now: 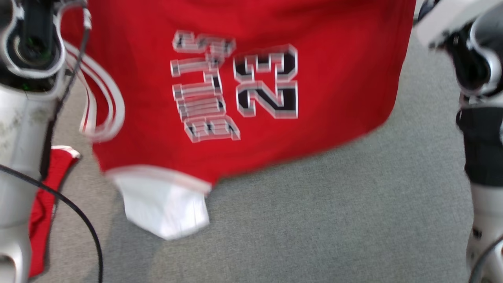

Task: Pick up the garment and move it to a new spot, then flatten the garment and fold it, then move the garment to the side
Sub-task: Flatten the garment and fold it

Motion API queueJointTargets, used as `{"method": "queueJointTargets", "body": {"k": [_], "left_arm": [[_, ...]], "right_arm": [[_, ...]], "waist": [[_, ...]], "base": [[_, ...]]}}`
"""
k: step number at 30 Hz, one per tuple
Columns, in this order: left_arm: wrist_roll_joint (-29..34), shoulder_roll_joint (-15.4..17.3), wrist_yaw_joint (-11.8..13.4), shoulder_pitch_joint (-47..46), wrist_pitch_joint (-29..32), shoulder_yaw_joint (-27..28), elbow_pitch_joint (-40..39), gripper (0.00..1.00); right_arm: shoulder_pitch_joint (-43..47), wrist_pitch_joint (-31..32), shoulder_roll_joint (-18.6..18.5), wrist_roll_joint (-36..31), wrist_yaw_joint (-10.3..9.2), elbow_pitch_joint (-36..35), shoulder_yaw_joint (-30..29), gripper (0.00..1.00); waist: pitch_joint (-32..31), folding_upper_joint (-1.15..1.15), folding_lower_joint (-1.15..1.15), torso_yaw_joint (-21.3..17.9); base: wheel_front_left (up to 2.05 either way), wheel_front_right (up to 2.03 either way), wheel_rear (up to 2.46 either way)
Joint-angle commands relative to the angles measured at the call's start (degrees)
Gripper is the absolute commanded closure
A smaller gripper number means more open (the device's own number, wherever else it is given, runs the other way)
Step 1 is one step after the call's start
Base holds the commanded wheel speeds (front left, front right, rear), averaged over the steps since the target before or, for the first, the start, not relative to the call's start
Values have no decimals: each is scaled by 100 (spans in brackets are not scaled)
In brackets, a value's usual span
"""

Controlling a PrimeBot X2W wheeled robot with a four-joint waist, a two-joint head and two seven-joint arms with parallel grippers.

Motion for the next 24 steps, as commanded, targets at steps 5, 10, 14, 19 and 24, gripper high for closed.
{"method": "queueJointTargets", "body": {"k": [5, 10, 14, 19, 24], "left_arm": [[892, 58, -842, -1083, -810, -171, 473, 100], [1645, -218, -1452, -1555, -1012, -146, 433, 100], [1684, -390, -1599, -744, -1005, -241, 654, 100], [1296, -484, -1588, 767, -949, -448, 1077, 100], [588, -722, -1354, 2511, -951, -280, 1026, 100]], "right_arm": [[-1144, -1570, 48, -605, 5, 973, -318, 100], [-1678, -2571, -101, -1107, 7, 1844, -290, 100], [-1309, -2415, -306, -1112, 5, 2614, 435, 100], [-505, -2308, -498, -656, 3, 3195, 1491, 100], [485, -2324, -645, 86, 3, 3395, 1921, 100]], "waist": [[362, 0, 0, -169], [341, 0, 0, -25], [246, 0, 0, 91], [1, 0, 0, 190], [-403, 0, 0, 337]], "base": [[0, 0, 0], [0, 0, 0], [0, 0, 0], [0, 0, 0], [0, 0, 0]]}}
